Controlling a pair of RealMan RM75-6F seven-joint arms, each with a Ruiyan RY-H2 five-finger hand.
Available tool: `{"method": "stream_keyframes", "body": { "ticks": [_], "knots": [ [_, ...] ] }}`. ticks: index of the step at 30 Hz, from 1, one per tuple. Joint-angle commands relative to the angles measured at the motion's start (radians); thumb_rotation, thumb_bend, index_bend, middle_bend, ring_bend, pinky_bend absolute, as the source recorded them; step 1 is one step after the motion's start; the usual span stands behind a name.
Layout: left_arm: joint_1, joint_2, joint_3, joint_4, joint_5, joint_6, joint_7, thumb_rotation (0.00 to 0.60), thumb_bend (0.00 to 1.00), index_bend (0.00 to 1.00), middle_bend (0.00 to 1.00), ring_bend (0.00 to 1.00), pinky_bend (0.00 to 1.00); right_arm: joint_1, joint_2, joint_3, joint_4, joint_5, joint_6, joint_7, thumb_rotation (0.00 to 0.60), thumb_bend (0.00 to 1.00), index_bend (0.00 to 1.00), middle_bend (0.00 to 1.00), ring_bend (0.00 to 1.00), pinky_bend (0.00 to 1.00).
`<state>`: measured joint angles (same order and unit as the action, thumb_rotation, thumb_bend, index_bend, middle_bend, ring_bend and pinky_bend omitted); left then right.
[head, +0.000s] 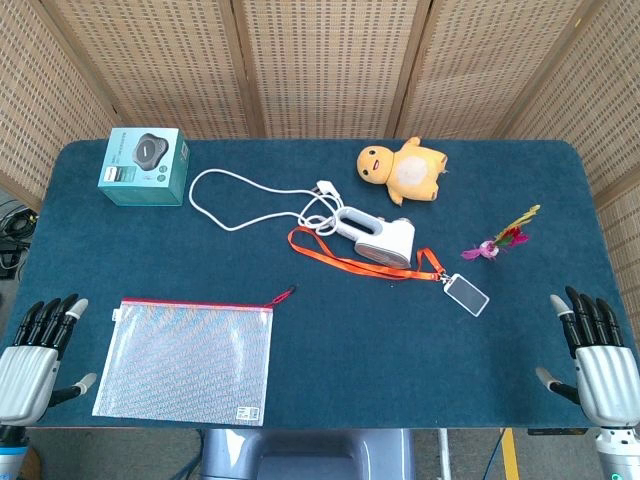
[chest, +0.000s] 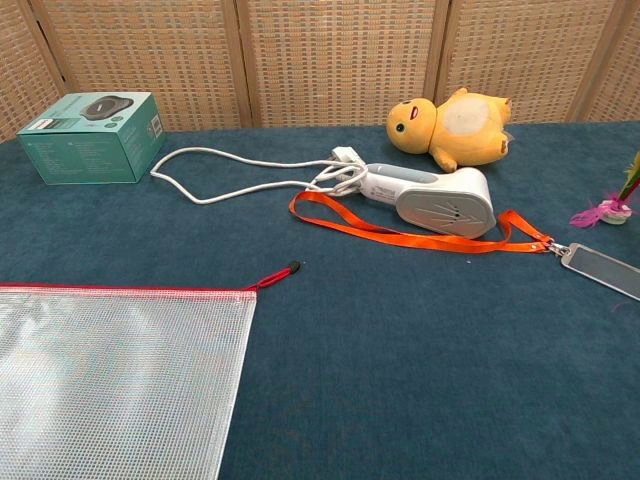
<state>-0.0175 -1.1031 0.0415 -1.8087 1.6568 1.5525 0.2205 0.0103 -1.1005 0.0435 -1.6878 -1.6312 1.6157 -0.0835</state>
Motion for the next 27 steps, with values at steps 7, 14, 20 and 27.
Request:
{"method": "stream_keyframes", "body": {
  "ticks": [7, 14, 20, 27],
  "knots": [
    [-0.005, 0.003, 0.0, 0.004, -0.003, -0.012, -0.014, 0.6, 0.0, 0.0, 0.0, 0.0, 0.0, 0.001, -0.002, -0.002, -0.001, -0.002, -0.004, -0.002, 0.6, 0.0, 0.05, 0.0, 0.0, 0.0],
    [-0.095, -0.029, -0.059, 0.011, -0.055, -0.127, -0.017, 0.6, 0.0, 0.0, 0.53, 0.41, 0.22, 0.007, -0.012, 0.001, -0.005, 0.006, -0.017, -0.025, 0.6, 0.0, 0.05, 0.0, 0.0, 0.0],
    [-0.288, -0.098, -0.181, -0.023, -0.18, -0.358, -0.003, 0.6, 0.0, 0.11, 0.94, 0.9, 0.89, 0.017, -0.024, 0.014, -0.003, 0.039, -0.04, -0.052, 0.6, 0.0, 0.05, 0.0, 0.0, 0.0],
    [-0.507, -0.189, -0.293, -0.075, -0.541, -0.594, 0.225, 0.6, 0.02, 0.22, 1.0, 0.99, 1.0, 0.024, -0.035, 0.02, 0.0, 0.067, -0.061, -0.076, 0.6, 0.0, 0.05, 0.0, 0.0, 0.0]
  ]
}}
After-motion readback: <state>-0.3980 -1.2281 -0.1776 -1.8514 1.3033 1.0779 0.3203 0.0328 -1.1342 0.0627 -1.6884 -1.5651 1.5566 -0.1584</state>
